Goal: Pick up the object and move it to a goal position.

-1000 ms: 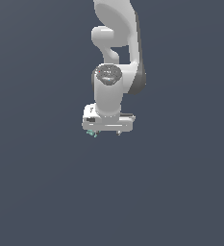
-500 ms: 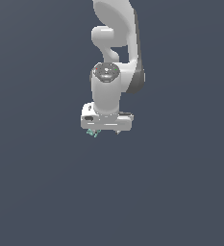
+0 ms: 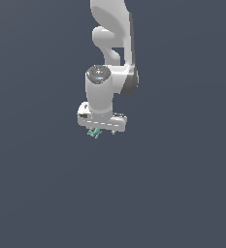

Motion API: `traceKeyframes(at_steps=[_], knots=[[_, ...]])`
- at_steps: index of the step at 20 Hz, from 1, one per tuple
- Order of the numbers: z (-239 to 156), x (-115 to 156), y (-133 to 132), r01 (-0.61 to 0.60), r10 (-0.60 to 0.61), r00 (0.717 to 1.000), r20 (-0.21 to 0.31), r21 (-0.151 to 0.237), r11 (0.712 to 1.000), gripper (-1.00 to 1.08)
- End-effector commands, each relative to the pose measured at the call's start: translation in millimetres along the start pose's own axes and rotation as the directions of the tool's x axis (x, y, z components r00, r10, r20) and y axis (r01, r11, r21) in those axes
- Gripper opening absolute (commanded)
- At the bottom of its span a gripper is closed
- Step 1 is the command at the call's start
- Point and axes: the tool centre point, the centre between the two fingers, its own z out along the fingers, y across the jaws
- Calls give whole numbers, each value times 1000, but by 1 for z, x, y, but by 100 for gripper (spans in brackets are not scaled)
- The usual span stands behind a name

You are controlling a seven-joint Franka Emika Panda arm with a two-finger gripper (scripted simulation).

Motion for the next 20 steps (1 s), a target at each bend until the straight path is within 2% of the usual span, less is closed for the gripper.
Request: traceKeyframes(at_steps=[1, 11, 16, 20], knots=[[8, -10, 12, -63, 63, 998, 0, 6, 998, 100], [37, -54, 57, -312, 312, 950, 3, 21, 950, 100], [43, -65, 66, -365, 365, 931, 3, 23, 931, 100], [43, -65, 67, -369, 369, 930, 4, 23, 929, 100]])
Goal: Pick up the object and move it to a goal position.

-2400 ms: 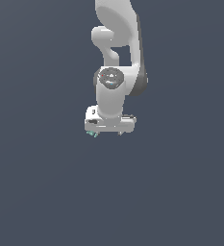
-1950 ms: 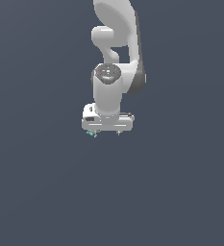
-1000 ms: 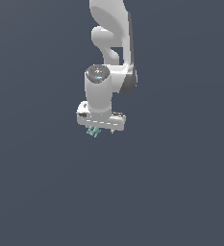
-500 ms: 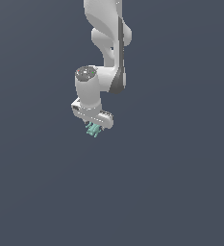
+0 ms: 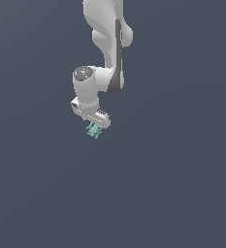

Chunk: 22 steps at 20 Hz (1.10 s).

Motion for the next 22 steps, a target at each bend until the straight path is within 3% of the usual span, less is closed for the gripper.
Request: traceKeyframes(at_steps=[1, 19, 20, 22], knots=[[0, 0, 0, 0, 0, 1000, 0, 0, 1000, 100], [50, -1, 1, -6, 6, 1000, -1, 1, 1000, 100], [50, -1, 1, -6, 6, 1000, -1, 1, 1000, -100], [50, -1, 1, -6, 6, 1000, -1, 1, 1000, -100]])
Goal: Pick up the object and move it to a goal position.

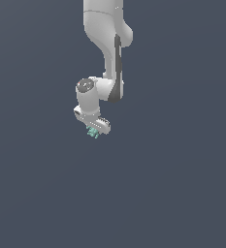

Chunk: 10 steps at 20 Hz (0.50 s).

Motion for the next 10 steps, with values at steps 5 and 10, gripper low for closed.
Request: traceKeyframes(at_steps=[5, 10], knots=[[1, 0, 0, 0, 0, 1000, 0, 0, 1000, -100], [0, 1, 0, 0, 0, 1000, -1, 0, 1000, -100]])
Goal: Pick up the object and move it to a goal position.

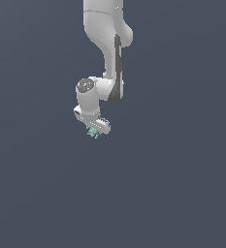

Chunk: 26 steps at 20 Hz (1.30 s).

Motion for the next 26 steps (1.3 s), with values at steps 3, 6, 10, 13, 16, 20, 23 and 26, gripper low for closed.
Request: traceKeyframes(at_steps=[3, 6, 10, 13, 16, 20, 23, 26], knots=[[0, 5, -1, 0, 0, 1000, -1, 0, 1000, -100], [-1, 12, -3, 0, 0, 1000, -1, 0, 1000, -100], [-1, 26, -6, 0, 0, 1000, -1, 0, 1000, -100], [-2, 40, -10, 0, 0, 1000, -1, 0, 1000, -100], [-3, 57, -15, 0, 0, 1000, -1, 0, 1000, -100], [-4, 82, -22, 1, -1, 1000, -1, -1, 1000, -100], [-5, 100, -26, 1, -1, 1000, -1, -1, 1000, -100], [-6, 118, -31, 1, -1, 1000, -1, -1, 1000, -100]])
